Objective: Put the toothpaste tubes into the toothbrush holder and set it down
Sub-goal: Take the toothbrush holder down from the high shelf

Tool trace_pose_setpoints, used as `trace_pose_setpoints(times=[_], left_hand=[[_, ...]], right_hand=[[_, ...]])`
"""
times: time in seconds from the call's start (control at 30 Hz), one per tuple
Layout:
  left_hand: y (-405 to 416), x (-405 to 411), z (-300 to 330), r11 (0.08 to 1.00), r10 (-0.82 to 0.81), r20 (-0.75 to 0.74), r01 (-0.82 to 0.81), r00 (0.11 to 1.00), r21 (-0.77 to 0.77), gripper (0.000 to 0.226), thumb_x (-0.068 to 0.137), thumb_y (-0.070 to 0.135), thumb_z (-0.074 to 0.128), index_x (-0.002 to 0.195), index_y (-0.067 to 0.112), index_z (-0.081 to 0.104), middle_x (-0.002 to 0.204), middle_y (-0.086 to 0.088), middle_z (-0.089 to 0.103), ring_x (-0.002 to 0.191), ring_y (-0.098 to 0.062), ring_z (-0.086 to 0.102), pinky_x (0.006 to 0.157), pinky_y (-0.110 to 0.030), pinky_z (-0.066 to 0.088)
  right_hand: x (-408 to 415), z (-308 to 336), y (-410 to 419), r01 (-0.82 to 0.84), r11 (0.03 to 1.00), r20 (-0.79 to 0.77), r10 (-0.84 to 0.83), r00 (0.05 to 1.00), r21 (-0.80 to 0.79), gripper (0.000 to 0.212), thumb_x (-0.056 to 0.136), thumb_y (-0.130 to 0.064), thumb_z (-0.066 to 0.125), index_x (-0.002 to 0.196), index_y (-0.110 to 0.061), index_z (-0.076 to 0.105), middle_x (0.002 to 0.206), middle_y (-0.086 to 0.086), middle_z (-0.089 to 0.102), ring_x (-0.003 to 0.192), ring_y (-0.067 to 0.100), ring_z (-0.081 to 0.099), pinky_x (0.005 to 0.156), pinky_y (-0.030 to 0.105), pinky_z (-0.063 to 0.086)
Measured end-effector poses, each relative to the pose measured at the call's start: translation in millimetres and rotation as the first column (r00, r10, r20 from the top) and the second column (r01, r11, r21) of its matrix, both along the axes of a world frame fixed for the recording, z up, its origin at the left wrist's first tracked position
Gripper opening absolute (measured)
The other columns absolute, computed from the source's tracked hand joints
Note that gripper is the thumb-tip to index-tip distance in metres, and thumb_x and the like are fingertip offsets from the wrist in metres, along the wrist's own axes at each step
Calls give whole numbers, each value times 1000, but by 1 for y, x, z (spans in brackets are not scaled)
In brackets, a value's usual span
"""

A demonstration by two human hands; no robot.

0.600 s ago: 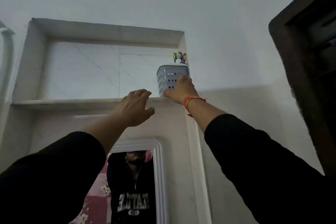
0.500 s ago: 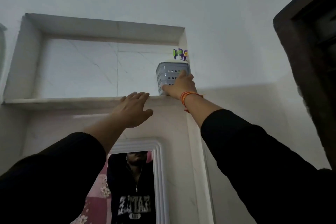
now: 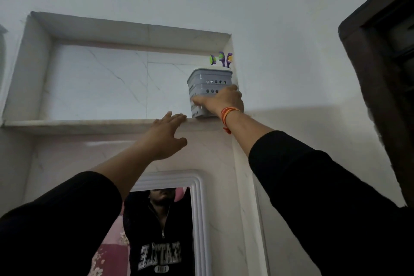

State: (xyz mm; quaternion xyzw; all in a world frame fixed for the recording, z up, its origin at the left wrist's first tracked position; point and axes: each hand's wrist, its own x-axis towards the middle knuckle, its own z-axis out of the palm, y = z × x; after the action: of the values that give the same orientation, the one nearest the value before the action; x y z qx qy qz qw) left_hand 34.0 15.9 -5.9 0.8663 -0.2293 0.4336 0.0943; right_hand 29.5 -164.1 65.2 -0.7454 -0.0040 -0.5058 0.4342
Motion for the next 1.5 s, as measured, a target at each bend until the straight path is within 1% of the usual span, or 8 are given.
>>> trace_pose_setpoints(times=[0.37, 0.53, 0.7, 0.8, 0.93, 1.13, 1.27, 1.5], left_hand=[[50, -70, -46, 959, -118, -75, 94, 990, -268, 52, 91, 29, 66, 142, 22, 57, 147, 1, 58, 133, -23, 55, 108, -35, 40], [67, -105, -120, 947, -170, -153, 119, 974, -298, 47, 92, 27, 65, 138, 21, 60, 134, 0, 65, 105, -23, 66, 88, -28, 46], [88, -126, -215, 925, -234, -261, 132, 937, -357, 46, 89, 26, 65, 133, 16, 63, 138, -1, 64, 127, -18, 59, 100, -27, 45], [96, -138, -274, 922, -231, -353, 88, 907, -377, 40, 93, 20, 65, 133, 16, 63, 130, 10, 59, 113, -2, 58, 89, -15, 40], [104, -141, -355, 928, -213, -510, 9, 833, -372, 42, 94, 25, 64, 136, 19, 61, 135, 4, 63, 120, -12, 60, 91, -20, 42], [104, -133, -462, 965, -116, -714, -93, 691, -247, 42, 91, 24, 65, 132, 16, 64, 136, 1, 65, 123, -17, 61, 102, -27, 46], [99, -115, -513, 965, -65, -809, -171, 585, -200, 44, 91, 20, 65, 135, 15, 62, 137, -2, 65, 123, -18, 61, 106, -31, 48], [99, -70, -574, 948, 54, -884, -301, 464, -100, 33, 92, 15, 64, 124, 16, 69, 125, -4, 72, 110, -19, 67, 89, -24, 49]], right_hand=[[-111, -59, 31, -228, 974, -8, 229, 973, 8, 112, 46, -56, 90, 133, -12, 35, 129, 7, 55, 113, 25, 59, 97, 43, 56], [-152, -147, 51, -297, 954, -58, 299, 952, 38, 99, 52, -41, 97, 122, -12, 34, 116, -3, 56, 102, 17, 58, 86, 30, 53], [-176, -256, 68, -256, 966, -127, 260, 957, 43, 110, 44, -44, 99, 127, -12, 35, 112, -7, 52, 98, 12, 54, 78, 25, 47], [-181, -327, 74, -275, 960, -140, 279, 950, 50, 117, 42, -41, 101, 134, -13, 35, 118, -9, 51, 101, 8, 52, 79, 21, 45], [-180, -418, 79, -345, 929, -219, 367, 904, 134, 118, 44, -32, 103, 138, -12, 34, 122, -11, 51, 104, 4, 51, 66, -1, 40], [-165, -548, 79, -309, 930, -363, 363, 858, 200, 126, 35, -32, 104, 138, -10, 35, 127, -6, 53, 108, 9, 55, 76, 9, 43], [-149, -615, 72, -225, 949, -447, 303, 842, 220, 130, 31, -33, 102, 139, -9, 34, 131, 7, 58, 114, 27, 62, 85, 32, 55], [-127, -702, 54, -204, 946, -530, 310, 789, 251, 137, 32, -28, 103, 146, -9, 29, 138, 12, 51, 123, 29, 57, 93, 25, 43]])
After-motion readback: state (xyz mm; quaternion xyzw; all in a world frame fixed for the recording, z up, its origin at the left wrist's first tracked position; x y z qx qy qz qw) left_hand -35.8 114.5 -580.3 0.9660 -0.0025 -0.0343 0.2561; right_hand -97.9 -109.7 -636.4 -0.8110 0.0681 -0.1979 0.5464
